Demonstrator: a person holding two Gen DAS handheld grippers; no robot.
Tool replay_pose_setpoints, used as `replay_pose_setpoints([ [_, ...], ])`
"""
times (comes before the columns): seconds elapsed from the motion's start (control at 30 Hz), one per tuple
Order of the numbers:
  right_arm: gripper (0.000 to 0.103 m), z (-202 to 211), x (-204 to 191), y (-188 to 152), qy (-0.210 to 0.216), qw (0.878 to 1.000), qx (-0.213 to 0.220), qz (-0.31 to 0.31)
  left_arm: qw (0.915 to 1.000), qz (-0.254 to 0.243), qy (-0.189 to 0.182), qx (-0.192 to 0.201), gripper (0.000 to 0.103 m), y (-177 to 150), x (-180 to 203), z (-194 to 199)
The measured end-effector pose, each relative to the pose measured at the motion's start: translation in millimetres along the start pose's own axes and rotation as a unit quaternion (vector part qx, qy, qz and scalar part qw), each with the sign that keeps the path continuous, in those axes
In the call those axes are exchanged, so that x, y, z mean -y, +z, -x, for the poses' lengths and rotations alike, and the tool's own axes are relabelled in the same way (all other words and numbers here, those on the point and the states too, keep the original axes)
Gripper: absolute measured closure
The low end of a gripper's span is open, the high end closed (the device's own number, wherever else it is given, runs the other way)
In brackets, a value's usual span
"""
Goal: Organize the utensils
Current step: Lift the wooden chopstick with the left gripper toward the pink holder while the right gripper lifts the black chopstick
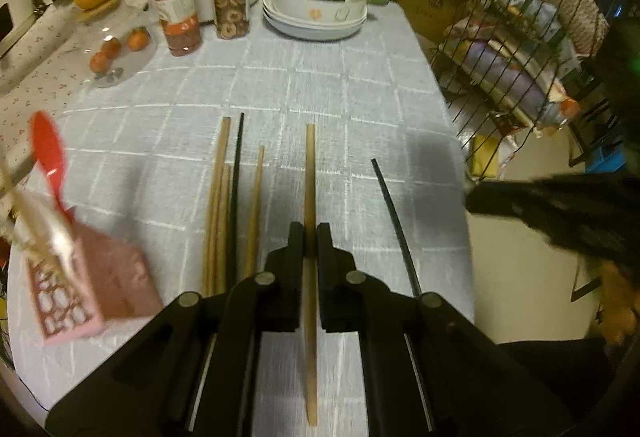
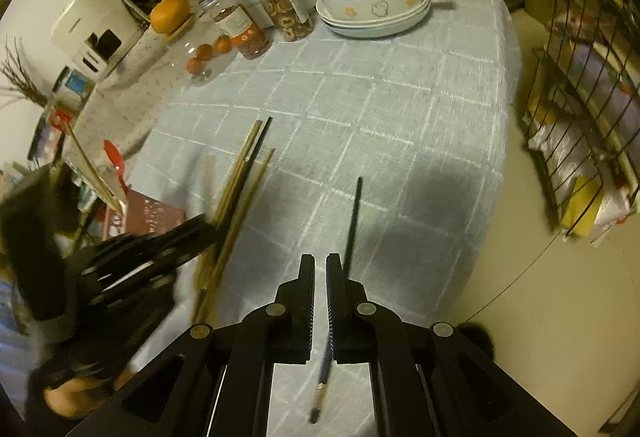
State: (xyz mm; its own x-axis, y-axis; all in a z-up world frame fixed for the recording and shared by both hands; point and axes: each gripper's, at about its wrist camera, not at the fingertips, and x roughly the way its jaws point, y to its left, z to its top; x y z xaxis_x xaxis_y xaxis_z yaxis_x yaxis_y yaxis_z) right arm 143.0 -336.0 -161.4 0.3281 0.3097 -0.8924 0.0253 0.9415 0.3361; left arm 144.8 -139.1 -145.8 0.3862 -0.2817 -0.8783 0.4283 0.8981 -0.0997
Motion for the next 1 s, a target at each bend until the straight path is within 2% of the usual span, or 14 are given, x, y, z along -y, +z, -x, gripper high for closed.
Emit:
replay_pose_setpoints([
  [0.03, 0.095, -2.8, 1.4, 2.3, -0.001, 1.000, -0.003, -0.005, 1.0000, 0.002, -0.003, 0.004, 0.096, -3.3, -2.5, 9.6],
  [0.1, 0.081, -14.8, 3.4, 7.5, -0.001, 1.000, -0.014, -0.015, 0.9999, 0.005, -0.006, 0.010, 0.096, -6.0, -5.8, 20.2],
  [0.13, 0.066, -21.6, 3.5, 9.3, -0.005, 1.000, -0.020, -0.015, 0.9999, 0.007, -0.007, 0.013, 0.096, -6.9, -7.2, 23.1],
  [0.17, 0.062, -30.1, 2.4, 11.3, -0.013, 1.000, -0.024, -0.012, 0.9998, 0.008, -0.008, 0.018, 0.096, -8.5, -10.2, 27.5],
  [0.2, 0.062, -40.3, 0.6, 13.7, -0.027, 0.999, -0.032, -0.005, 0.9997, 0.010, -0.008, 0.021, 0.096, -9.6, -12.6, 30.6],
  [0.4, 0.071, -88.9, -0.3, 20.0, -0.070, 0.995, -0.074, 0.016, 0.9994, 0.019, -0.017, 0.023, 0.096, -12.0, -23.6, 37.6],
  [0.47, 0.079, -99.6, 0.9, 18.7, -0.078, 0.993, -0.088, 0.014, 0.9994, 0.018, -0.019, 0.021, 0.096, -12.7, -24.2, 38.6],
  [0.5, 0.080, -99.5, -1.0, 17.9, -0.085, 0.993, -0.076, 0.022, 0.9994, 0.019, -0.020, 0.021, 0.096, -12.9, -25.3, 38.7],
  [0.57, 0.093, -100.9, -5.0, 17.0, -0.095, 0.992, -0.072, 0.035, 0.9993, 0.021, -0.021, 0.020, 0.096, -14.1, -26.1, 40.4],
  [0.6, 0.096, -100.8, -3.2, 16.2, -0.088, 0.993, -0.069, 0.028, 0.9993, 0.022, -0.021, 0.021, 0.096, -15.2, -26.2, 42.2],
  [0.7, 0.097, -92.7, 3.2, 14.0, -0.066, 0.996, -0.054, 0.002, 0.9988, 0.032, -0.022, 0.029, 0.096, -18.5, -29.2, 51.5],
  [0.83, 0.098, -64.1, -4.4, 8.4, -0.057, 0.998, -0.019, 0.020, 0.9978, 0.034, -0.029, 0.049, 0.096, -22.4, -30.6, 69.5],
  [1.0, 0.098, -8.5, -29.6, -5.5, -0.027, 0.997, 0.041, 0.061, 0.9966, 0.031, -0.030, 0.070, 0.096, -27.8, -35.4, 89.7],
])
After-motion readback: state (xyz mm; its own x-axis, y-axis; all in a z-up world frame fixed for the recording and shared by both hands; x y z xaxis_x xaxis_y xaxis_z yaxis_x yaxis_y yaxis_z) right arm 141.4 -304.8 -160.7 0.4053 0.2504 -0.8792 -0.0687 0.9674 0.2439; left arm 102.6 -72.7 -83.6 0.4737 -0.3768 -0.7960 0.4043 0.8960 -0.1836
